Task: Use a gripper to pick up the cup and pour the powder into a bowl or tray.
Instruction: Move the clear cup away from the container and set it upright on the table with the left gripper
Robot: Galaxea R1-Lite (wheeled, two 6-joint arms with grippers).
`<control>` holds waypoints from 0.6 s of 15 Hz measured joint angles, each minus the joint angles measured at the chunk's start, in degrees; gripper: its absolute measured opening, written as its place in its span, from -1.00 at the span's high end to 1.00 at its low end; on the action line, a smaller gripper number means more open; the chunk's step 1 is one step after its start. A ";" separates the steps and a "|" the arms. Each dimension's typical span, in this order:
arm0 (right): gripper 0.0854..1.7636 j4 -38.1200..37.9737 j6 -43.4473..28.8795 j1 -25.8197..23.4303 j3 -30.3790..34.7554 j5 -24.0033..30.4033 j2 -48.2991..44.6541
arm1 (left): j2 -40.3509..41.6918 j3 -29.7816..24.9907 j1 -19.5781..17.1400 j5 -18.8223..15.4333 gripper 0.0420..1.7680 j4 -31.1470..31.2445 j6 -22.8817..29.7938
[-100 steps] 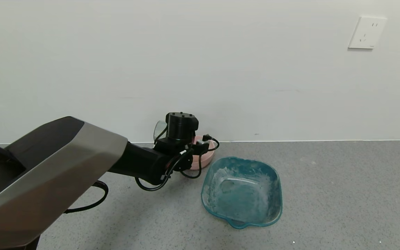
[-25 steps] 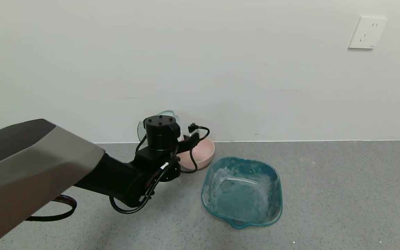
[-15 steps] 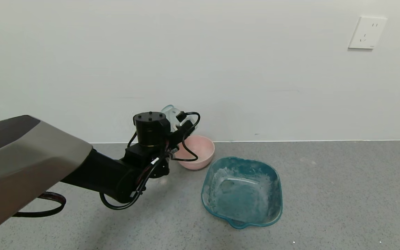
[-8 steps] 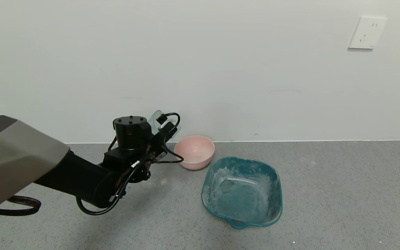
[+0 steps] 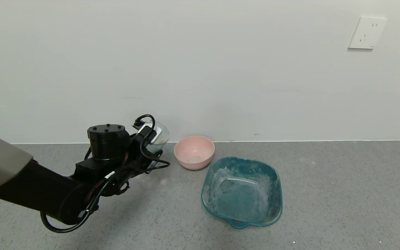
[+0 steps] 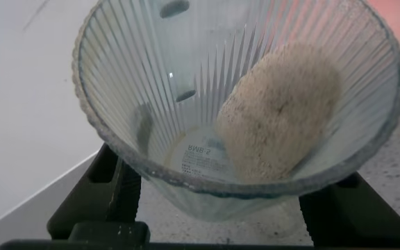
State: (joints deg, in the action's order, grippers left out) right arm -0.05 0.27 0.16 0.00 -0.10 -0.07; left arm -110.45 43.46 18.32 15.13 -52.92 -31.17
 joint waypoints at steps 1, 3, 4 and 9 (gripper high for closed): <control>-0.94 -0.02 -0.05 0.00 0.00 0.00 0.00 | 0.99 -0.71 -0.68 -1.38 -0.43 0.00 2.07; -0.94 0.00 -0.02 0.00 0.00 0.00 0.00 | 3.17 -2.47 -2.97 -5.66 -0.43 -0.44 6.21; -0.94 0.00 -0.02 0.00 0.00 0.00 0.00 | 4.27 -3.52 -4.24 -7.94 -0.43 -0.66 8.11; -0.94 0.00 -0.02 0.00 0.00 0.00 0.00 | 7.00 -7.11 -8.68 -15.08 -0.43 -5.42 18.31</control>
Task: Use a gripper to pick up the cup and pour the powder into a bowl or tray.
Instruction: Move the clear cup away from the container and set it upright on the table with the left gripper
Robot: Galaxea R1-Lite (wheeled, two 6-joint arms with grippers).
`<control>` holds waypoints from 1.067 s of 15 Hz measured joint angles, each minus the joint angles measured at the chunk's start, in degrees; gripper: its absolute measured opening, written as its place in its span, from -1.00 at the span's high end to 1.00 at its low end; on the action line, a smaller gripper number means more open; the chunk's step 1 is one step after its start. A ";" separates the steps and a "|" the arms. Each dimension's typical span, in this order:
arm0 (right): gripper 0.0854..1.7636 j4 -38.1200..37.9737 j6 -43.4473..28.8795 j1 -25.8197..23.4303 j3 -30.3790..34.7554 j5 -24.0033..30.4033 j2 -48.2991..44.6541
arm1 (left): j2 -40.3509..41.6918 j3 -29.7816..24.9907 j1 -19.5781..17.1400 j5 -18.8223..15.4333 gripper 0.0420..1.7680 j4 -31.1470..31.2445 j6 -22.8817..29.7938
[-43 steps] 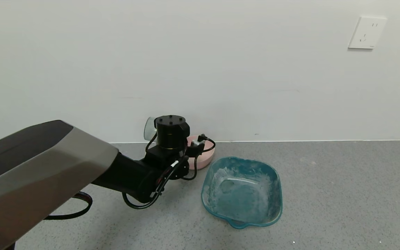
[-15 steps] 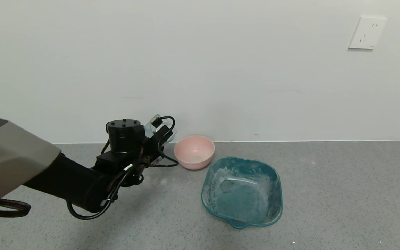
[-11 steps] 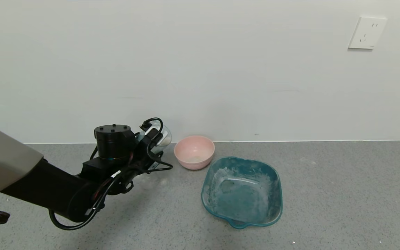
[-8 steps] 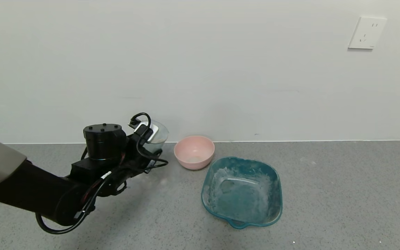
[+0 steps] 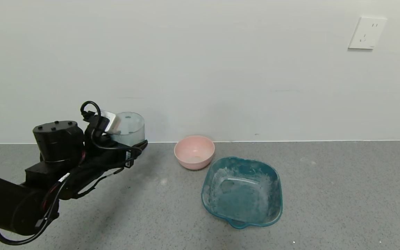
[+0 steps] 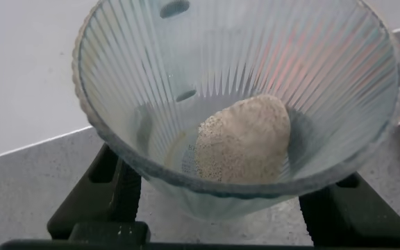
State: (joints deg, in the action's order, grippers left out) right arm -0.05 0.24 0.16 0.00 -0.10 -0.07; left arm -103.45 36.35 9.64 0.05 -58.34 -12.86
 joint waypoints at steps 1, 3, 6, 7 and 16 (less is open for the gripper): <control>-0.94 0.00 0.00 0.00 0.00 0.00 0.00 | 0.04 -0.24 -0.17 0.02 -0.43 -0.06 1.90; -0.94 -0.02 0.00 0.00 0.00 0.02 0.00 | 0.09 -0.68 -0.39 0.11 -0.43 0.11 4.38; -0.94 0.00 0.02 0.00 0.00 0.00 0.00 | -0.18 -2.15 -0.50 -0.05 -0.43 0.09 6.67; -0.94 0.00 0.02 0.00 0.00 0.00 0.00 | -0.49 -2.54 -0.50 -0.02 -0.43 -0.22 7.88; -0.94 -0.02 0.00 0.00 0.00 0.02 0.00 | -4.74 -5.33 -1.71 -2.17 -0.43 -3.72 13.00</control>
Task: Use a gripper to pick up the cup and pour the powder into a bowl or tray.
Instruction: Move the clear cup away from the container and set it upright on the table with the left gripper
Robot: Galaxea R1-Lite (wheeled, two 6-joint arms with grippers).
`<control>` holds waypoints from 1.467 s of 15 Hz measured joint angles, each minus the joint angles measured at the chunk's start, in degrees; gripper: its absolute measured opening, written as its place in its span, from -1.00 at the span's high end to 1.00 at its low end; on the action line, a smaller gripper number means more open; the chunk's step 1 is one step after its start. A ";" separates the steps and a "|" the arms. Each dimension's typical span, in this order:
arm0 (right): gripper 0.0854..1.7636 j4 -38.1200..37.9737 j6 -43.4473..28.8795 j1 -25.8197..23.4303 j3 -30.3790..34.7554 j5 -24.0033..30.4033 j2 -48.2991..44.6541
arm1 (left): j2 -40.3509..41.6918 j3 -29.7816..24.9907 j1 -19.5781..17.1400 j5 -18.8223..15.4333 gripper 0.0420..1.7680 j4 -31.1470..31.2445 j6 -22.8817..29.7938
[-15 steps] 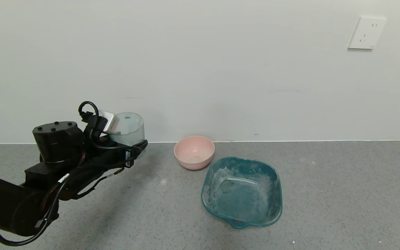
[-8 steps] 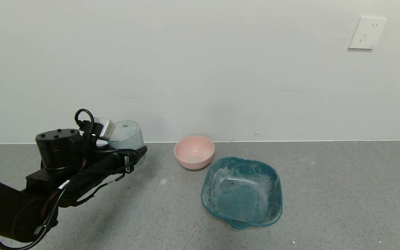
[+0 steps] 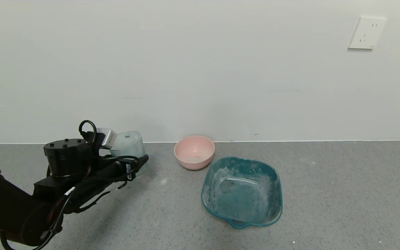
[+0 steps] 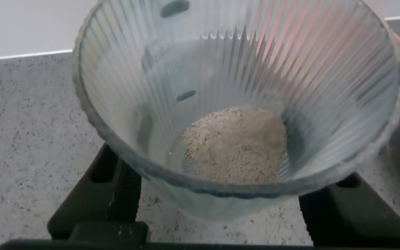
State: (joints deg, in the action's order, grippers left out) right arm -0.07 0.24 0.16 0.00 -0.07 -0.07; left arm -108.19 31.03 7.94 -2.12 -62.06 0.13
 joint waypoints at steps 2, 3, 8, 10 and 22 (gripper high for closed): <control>-0.94 0.02 0.02 0.00 0.00 -0.02 0.00 | -2.41 -0.93 -0.13 -0.22 -0.43 -5.83 0.60; -0.94 0.02 0.05 0.00 0.00 -0.02 0.00 | -3.96 -1.37 -0.17 -0.27 -0.43 -8.74 0.99; -0.94 0.05 0.05 0.00 0.00 0.00 0.00 | -11.08 -2.30 -1.16 -0.41 -0.43 -14.81 3.08; -0.94 0.05 0.05 0.00 0.00 0.00 0.00 | -12.70 -2.01 -1.71 -0.41 -0.43 -15.19 3.30; -0.94 0.00 0.05 0.00 0.00 0.00 0.00 | -19.65 -0.85 -2.40 -0.20 -0.43 -18.14 3.30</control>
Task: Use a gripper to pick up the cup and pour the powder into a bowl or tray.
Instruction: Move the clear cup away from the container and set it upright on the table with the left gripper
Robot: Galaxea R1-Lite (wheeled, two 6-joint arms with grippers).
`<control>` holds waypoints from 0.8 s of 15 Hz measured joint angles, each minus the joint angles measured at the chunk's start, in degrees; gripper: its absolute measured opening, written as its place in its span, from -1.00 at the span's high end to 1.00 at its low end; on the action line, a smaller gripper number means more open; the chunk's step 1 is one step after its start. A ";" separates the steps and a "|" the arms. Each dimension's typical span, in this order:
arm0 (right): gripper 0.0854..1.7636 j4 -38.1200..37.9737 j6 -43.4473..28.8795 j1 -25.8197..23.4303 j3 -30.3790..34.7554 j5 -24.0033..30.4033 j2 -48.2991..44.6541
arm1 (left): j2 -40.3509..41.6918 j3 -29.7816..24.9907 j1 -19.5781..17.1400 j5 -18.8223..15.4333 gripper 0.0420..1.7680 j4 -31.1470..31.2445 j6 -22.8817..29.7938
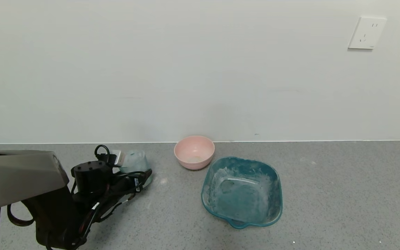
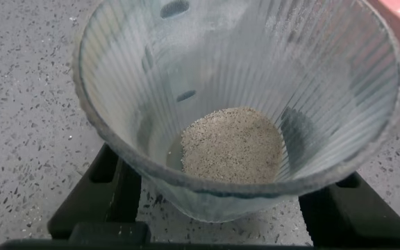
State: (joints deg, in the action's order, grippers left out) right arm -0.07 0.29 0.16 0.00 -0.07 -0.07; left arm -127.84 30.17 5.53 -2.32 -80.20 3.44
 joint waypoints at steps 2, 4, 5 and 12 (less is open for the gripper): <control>-0.94 0.02 -0.02 0.00 0.00 -0.02 0.00 | -0.44 0.01 0.00 0.11 -0.43 0.00 -0.05; -0.94 0.07 -0.02 0.00 0.00 -0.02 0.00 | -0.63 0.00 0.02 0.17 -0.43 -0.06 -0.13; -0.94 0.07 0.00 0.00 0.00 -0.02 0.00 | -0.71 0.00 0.05 0.20 -0.43 -0.09 -0.16; -0.94 0.05 0.00 0.00 0.00 -0.02 0.00 | -1.57 -0.33 0.09 0.11 -0.63 -2.10 -0.44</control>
State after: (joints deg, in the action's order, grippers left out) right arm -0.02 0.29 0.16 0.00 -0.10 -0.07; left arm -129.42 29.84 5.62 -2.21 -82.30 3.00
